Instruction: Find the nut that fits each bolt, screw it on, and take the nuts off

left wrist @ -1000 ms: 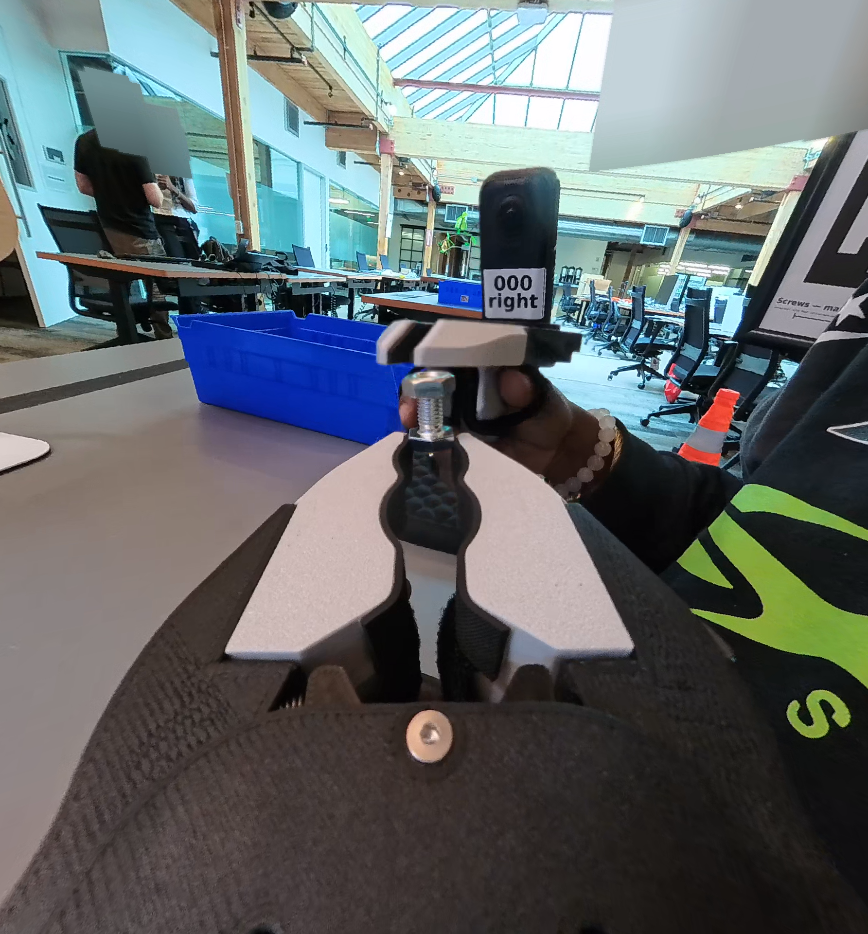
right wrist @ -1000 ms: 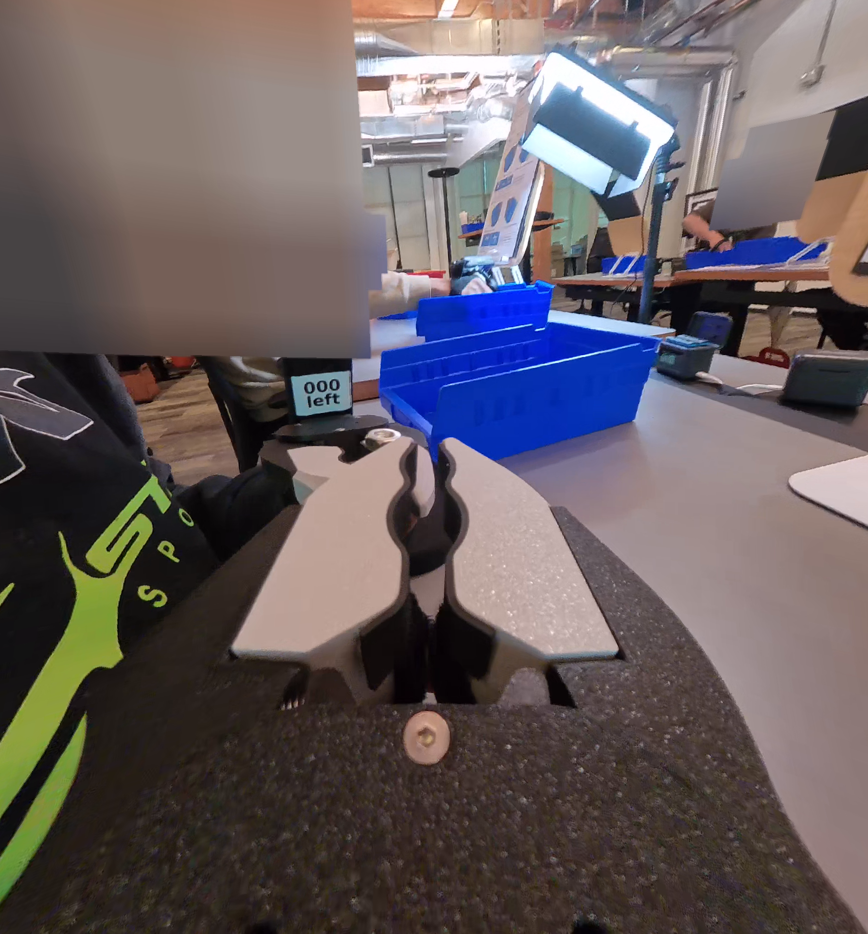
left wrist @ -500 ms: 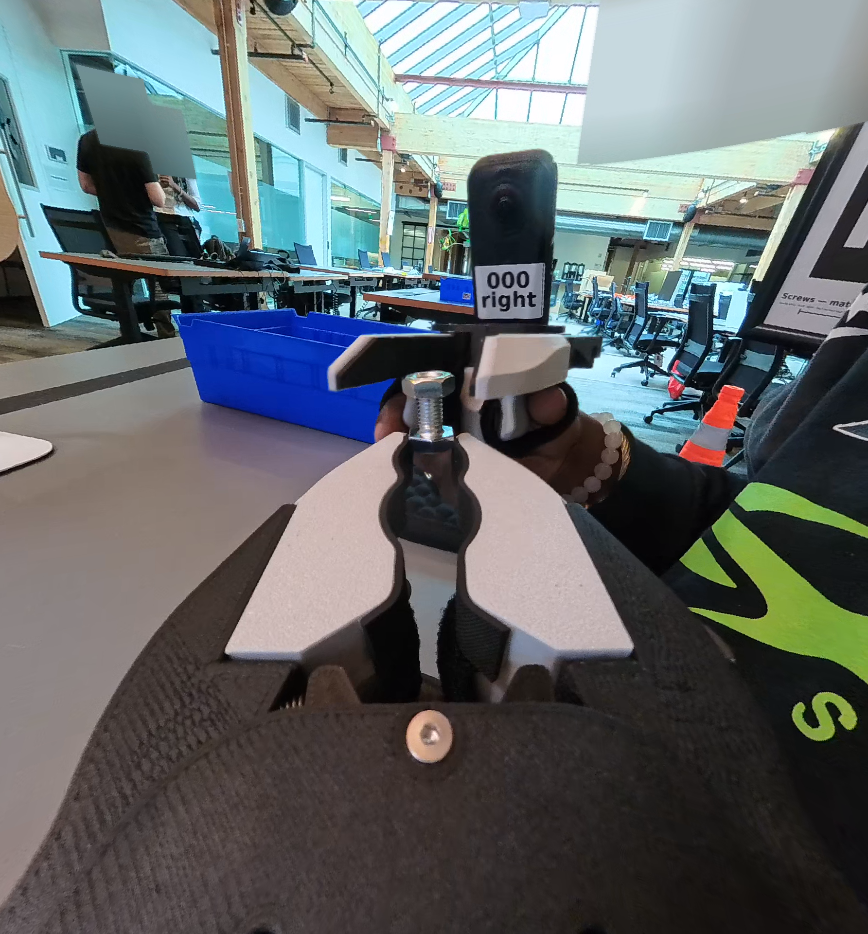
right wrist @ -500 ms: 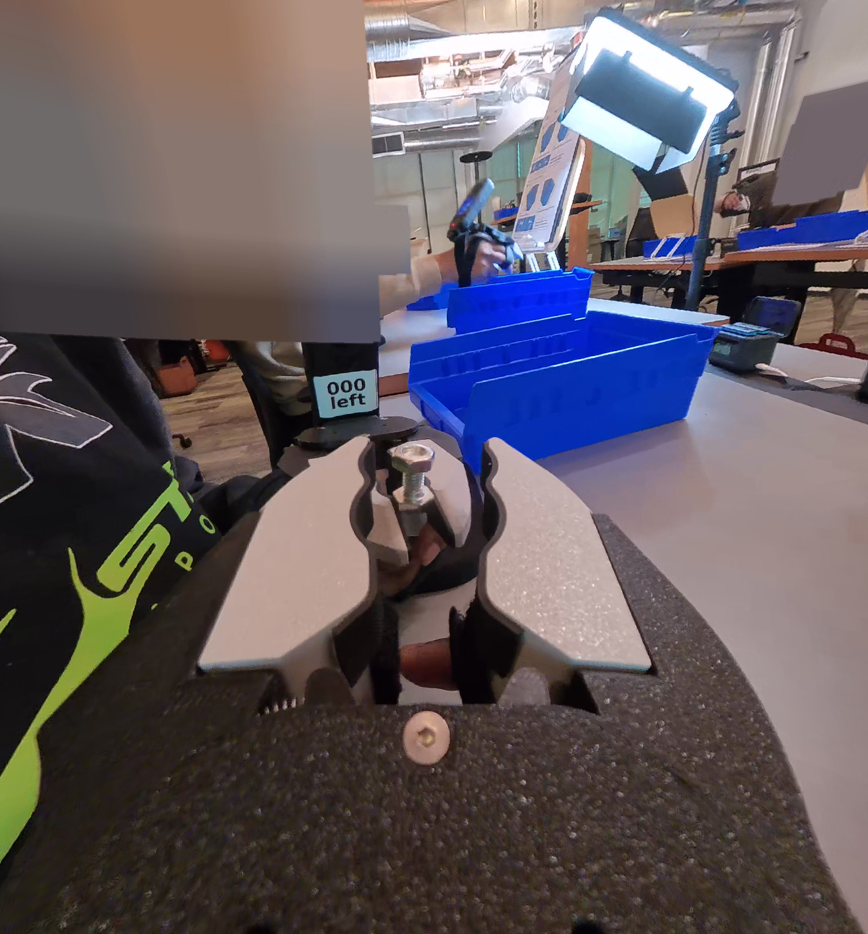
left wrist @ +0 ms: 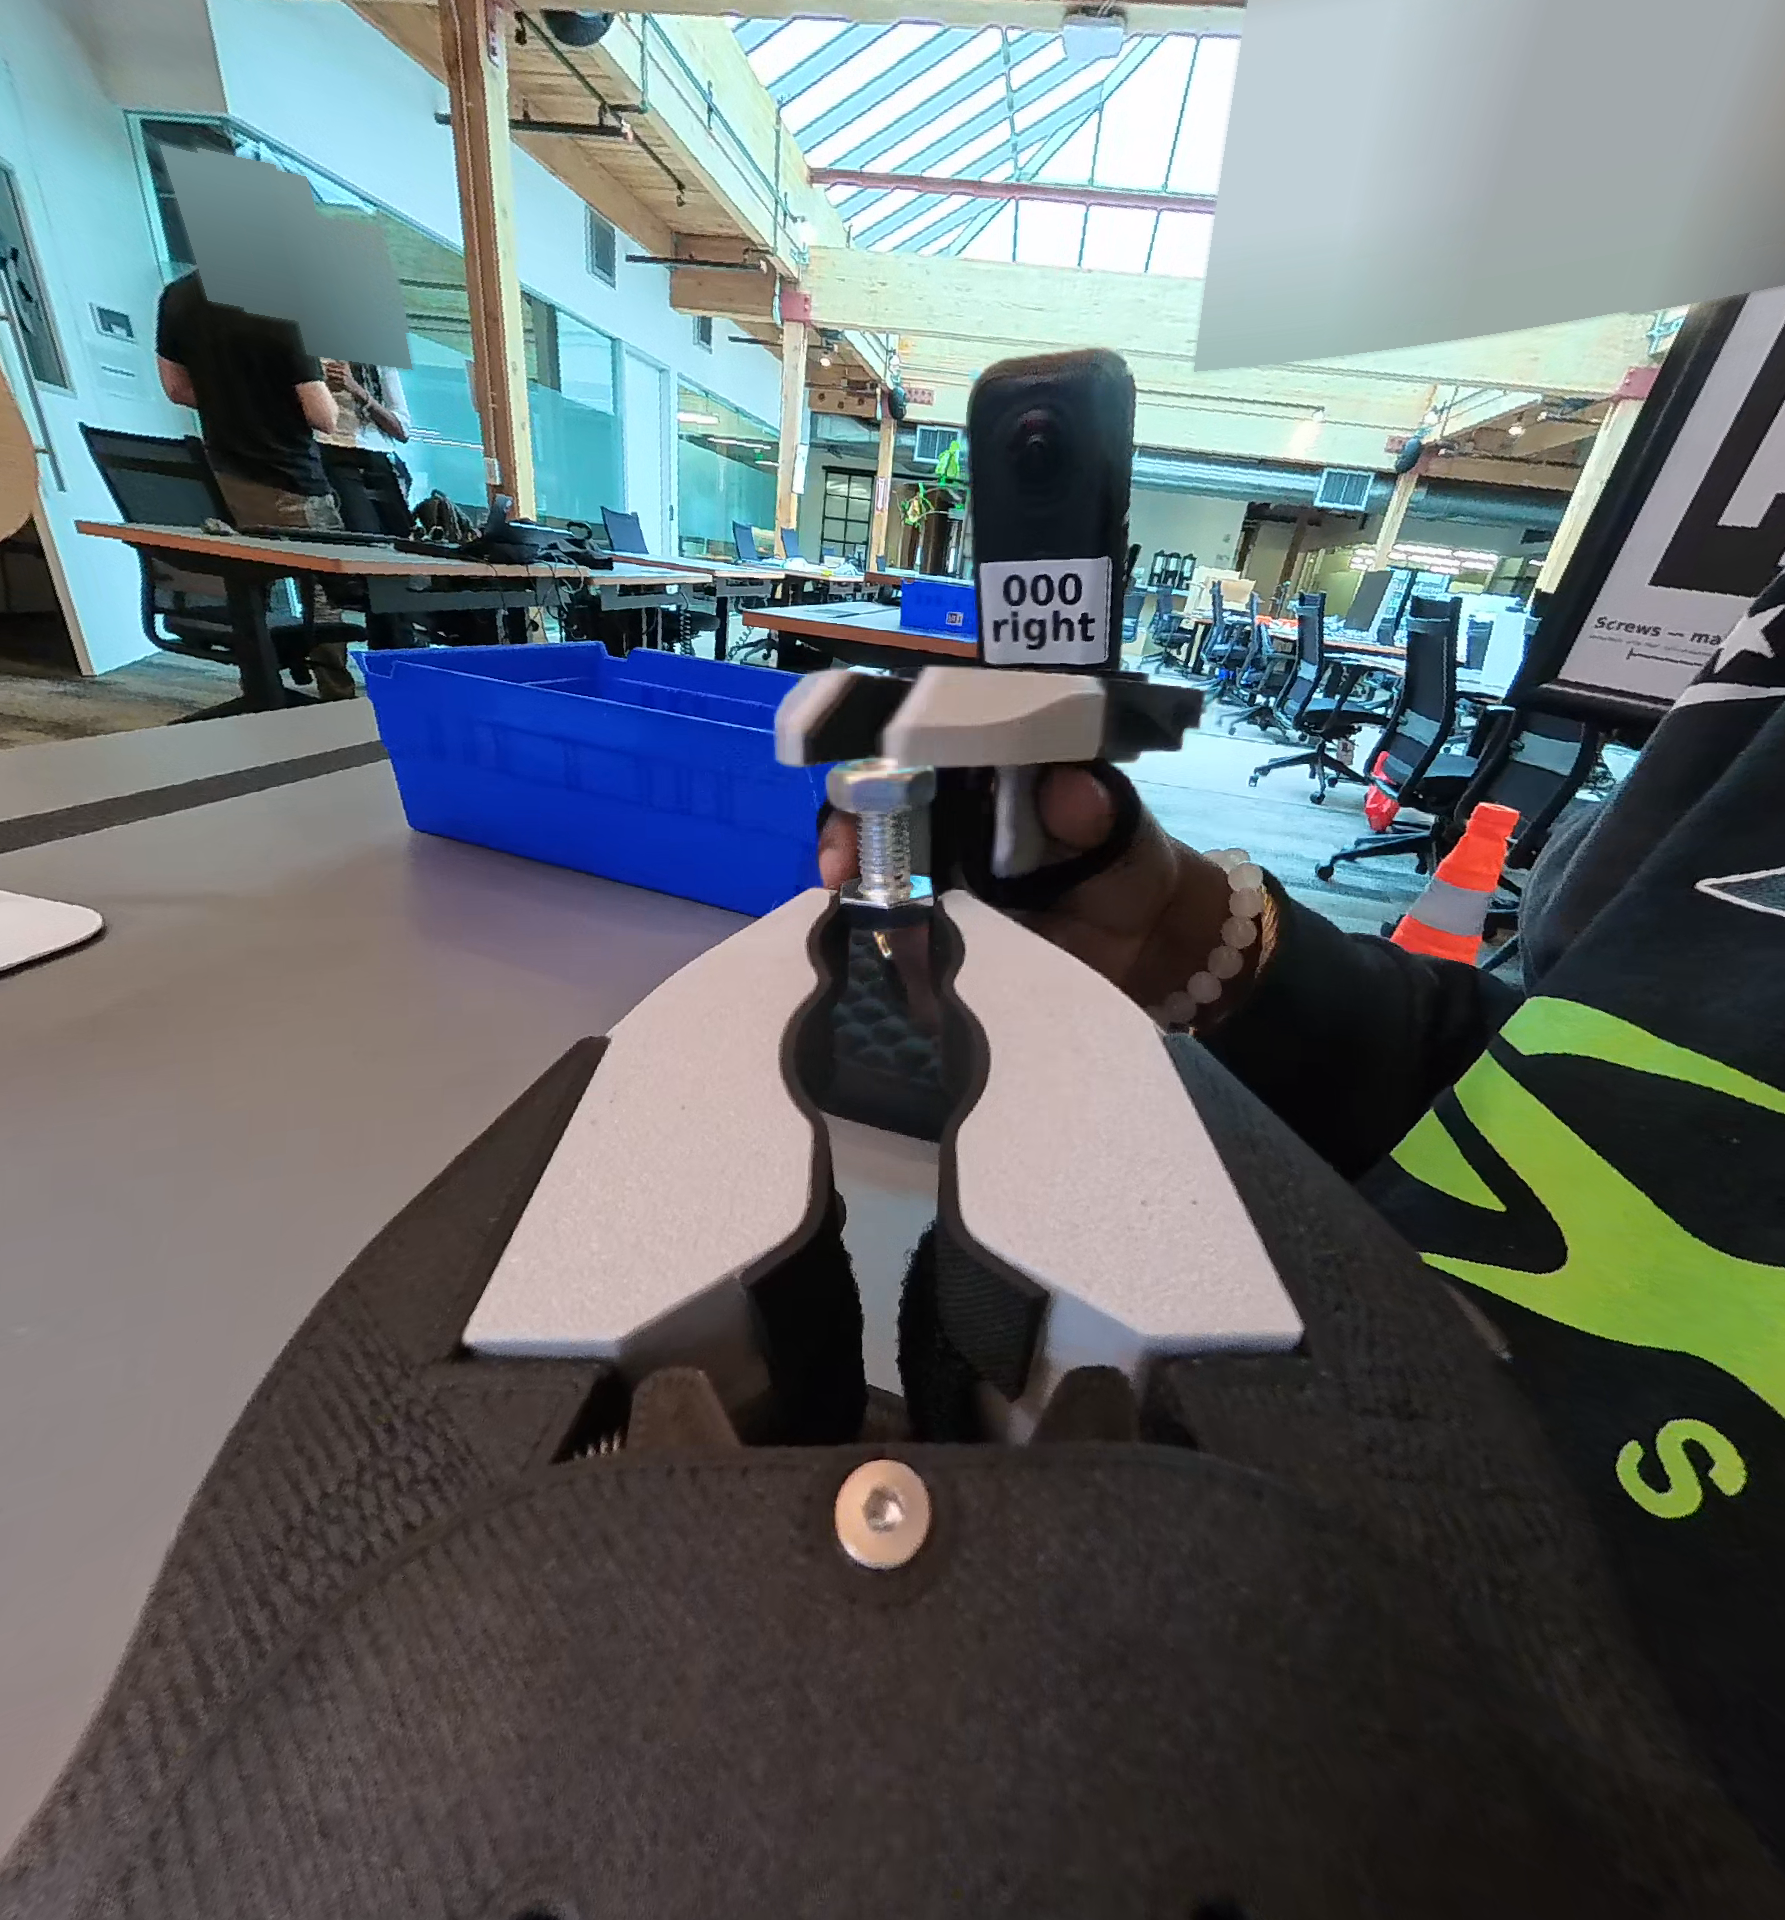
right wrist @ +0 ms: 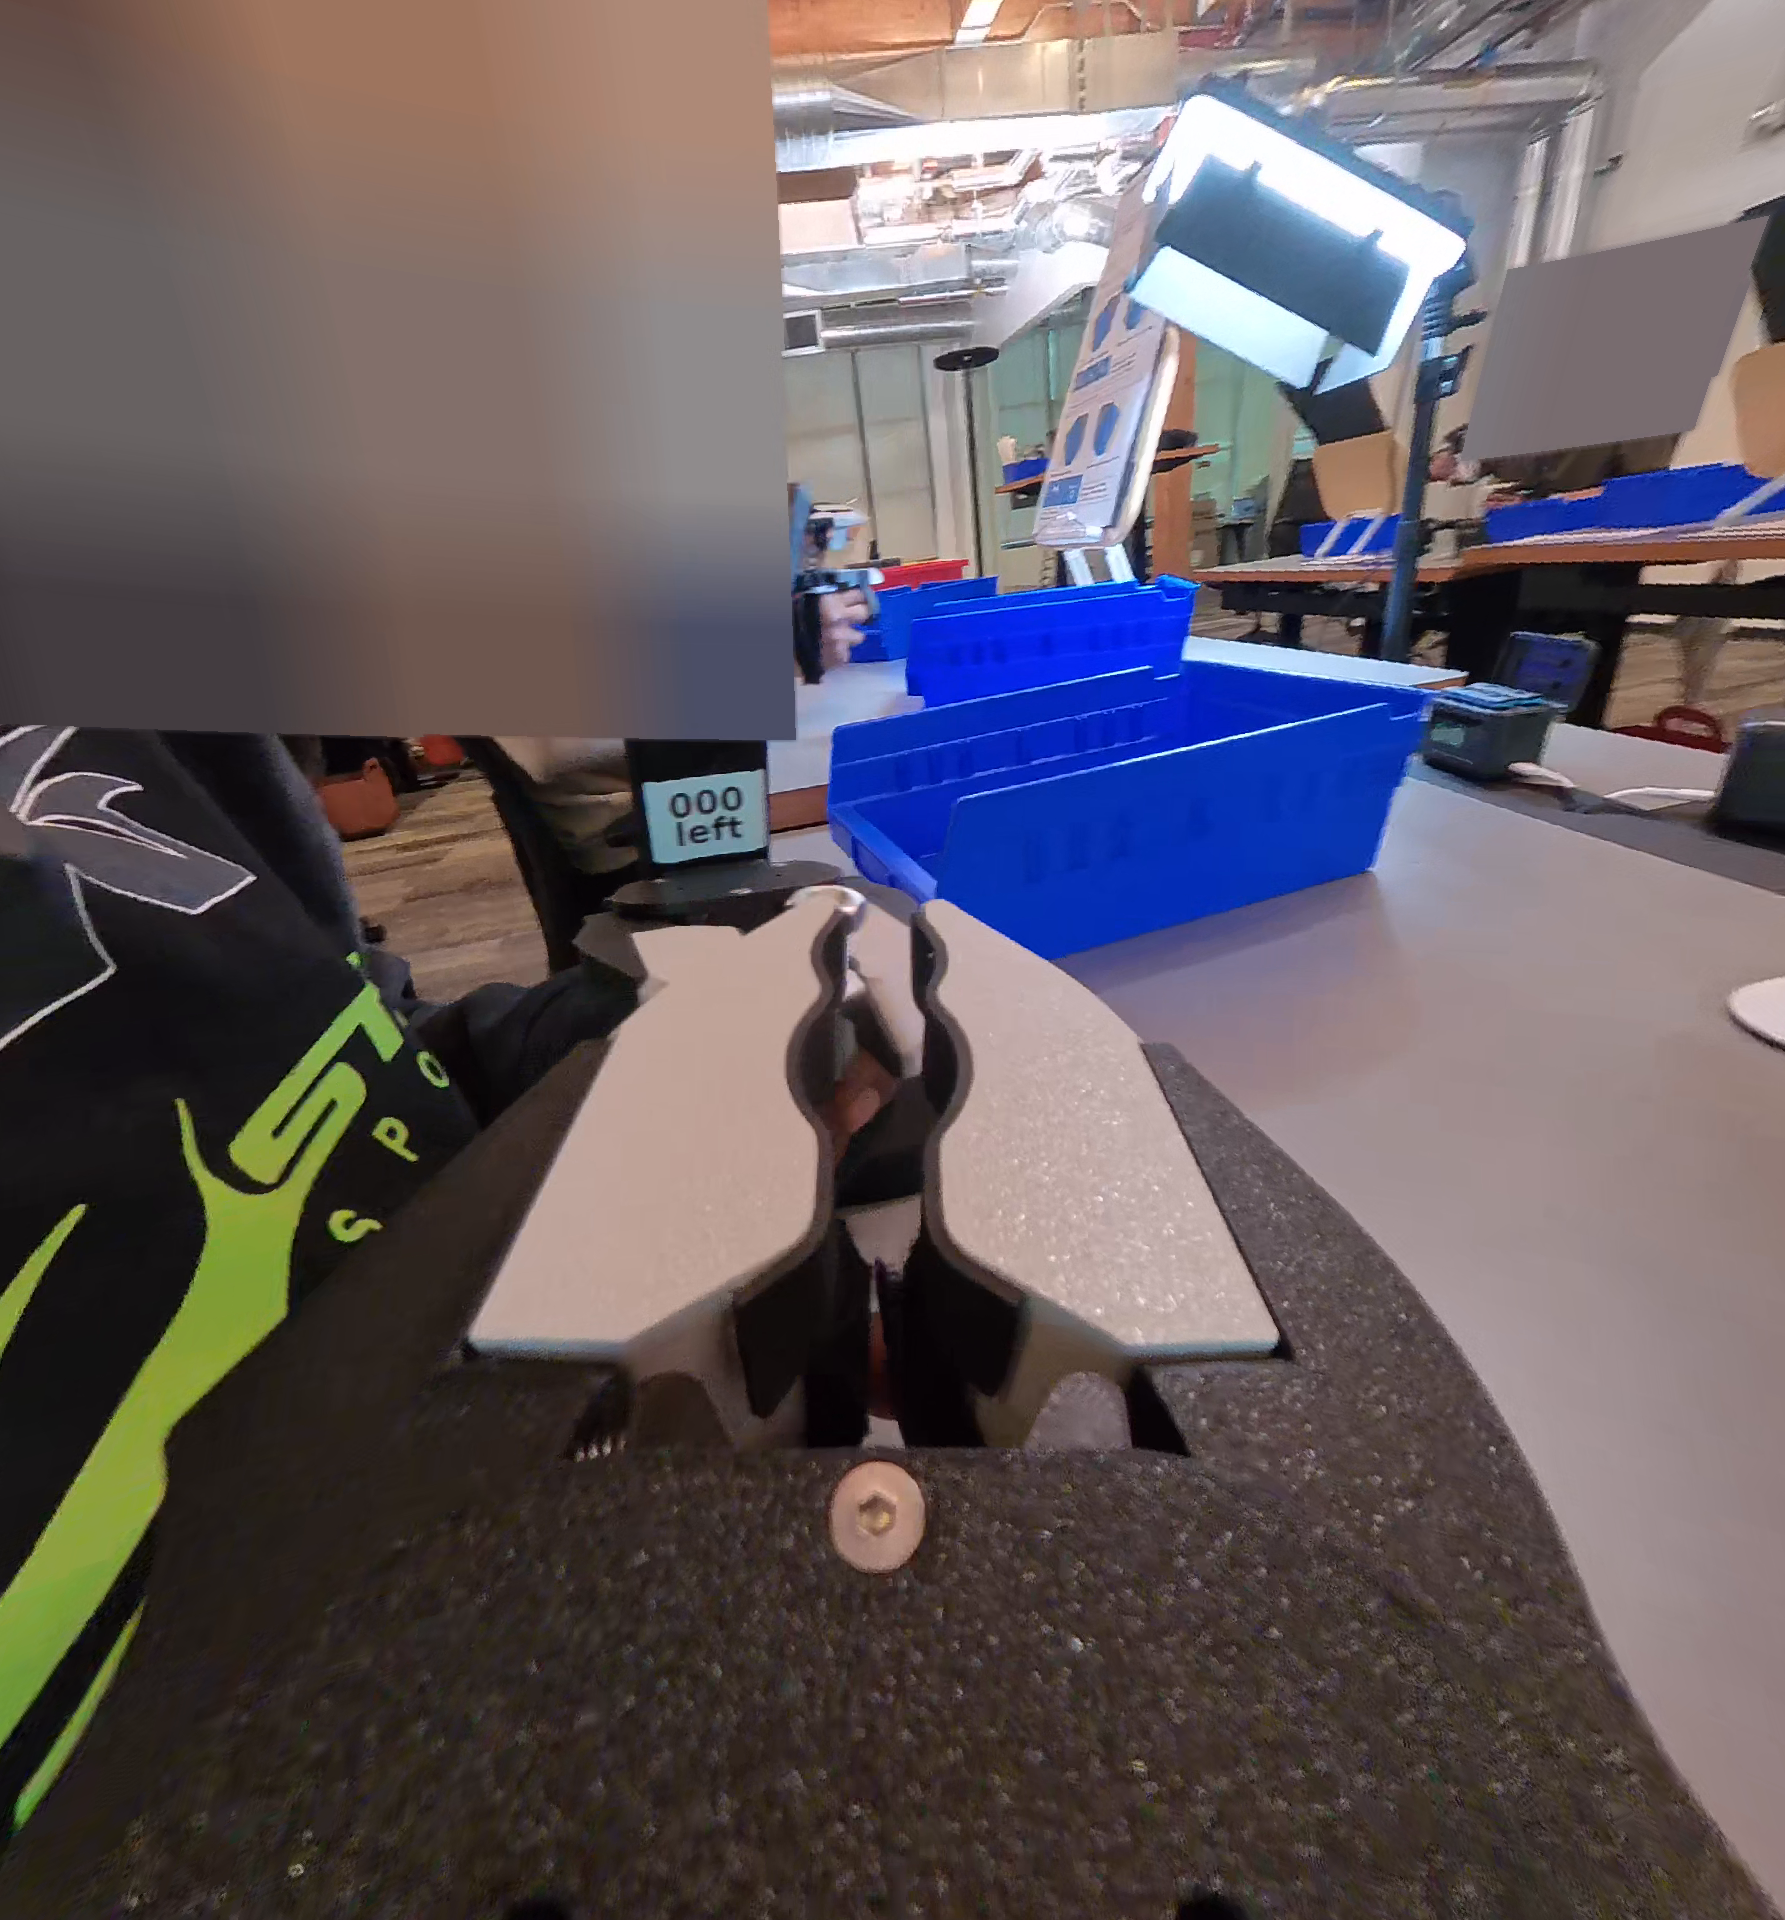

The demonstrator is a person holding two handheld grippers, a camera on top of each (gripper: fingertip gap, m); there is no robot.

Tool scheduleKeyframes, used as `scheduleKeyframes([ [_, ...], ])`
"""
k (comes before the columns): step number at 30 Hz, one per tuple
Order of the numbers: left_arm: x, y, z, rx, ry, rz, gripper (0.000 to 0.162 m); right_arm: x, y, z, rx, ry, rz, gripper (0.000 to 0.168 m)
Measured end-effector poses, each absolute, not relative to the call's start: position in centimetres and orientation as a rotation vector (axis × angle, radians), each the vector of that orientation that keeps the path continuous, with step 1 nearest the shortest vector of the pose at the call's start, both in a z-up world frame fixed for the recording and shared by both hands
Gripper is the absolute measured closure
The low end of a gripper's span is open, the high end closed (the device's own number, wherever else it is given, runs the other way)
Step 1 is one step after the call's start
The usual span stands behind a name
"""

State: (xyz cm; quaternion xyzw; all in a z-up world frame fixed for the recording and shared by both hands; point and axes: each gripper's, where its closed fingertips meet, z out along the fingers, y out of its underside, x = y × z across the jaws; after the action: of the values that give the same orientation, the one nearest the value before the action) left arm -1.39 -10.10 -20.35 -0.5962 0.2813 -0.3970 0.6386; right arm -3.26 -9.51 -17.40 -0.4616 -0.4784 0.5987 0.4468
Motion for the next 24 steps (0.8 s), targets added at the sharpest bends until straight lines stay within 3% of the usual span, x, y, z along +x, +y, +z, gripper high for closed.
scheduleKeyframes([
  [5, -1.3, -10.1, -20.4, -1.366, 0.646, -0.902, 0.148, -2.6, -9.0, -17.0, -1.139, -1.155, 1.466, 0.161],
  [10, -1.3, -10.0, -20.5, -1.369, 0.647, -0.901, 0.148, -3.7, -9.9, -17.1, -1.134, -1.186, 1.495, 0.136],
  [13, -1.3, -10.0, -20.5, -1.370, 0.651, -0.897, 0.148, -4.7, -10.4, -17.3, -1.137, -1.205, 1.504, 0.130],
  [17, -1.3, -10.0, -20.5, -1.369, 0.650, -0.899, 0.148, -5.6, -10.6, -17.6, -1.152, -1.226, 1.499, 0.129],
  [24, -1.3, -10.0, -20.4, -1.366, 0.645, -0.903, 0.148, -4.6, -10.5, -17.4, -1.132, -1.227, 1.500, 0.142],
])
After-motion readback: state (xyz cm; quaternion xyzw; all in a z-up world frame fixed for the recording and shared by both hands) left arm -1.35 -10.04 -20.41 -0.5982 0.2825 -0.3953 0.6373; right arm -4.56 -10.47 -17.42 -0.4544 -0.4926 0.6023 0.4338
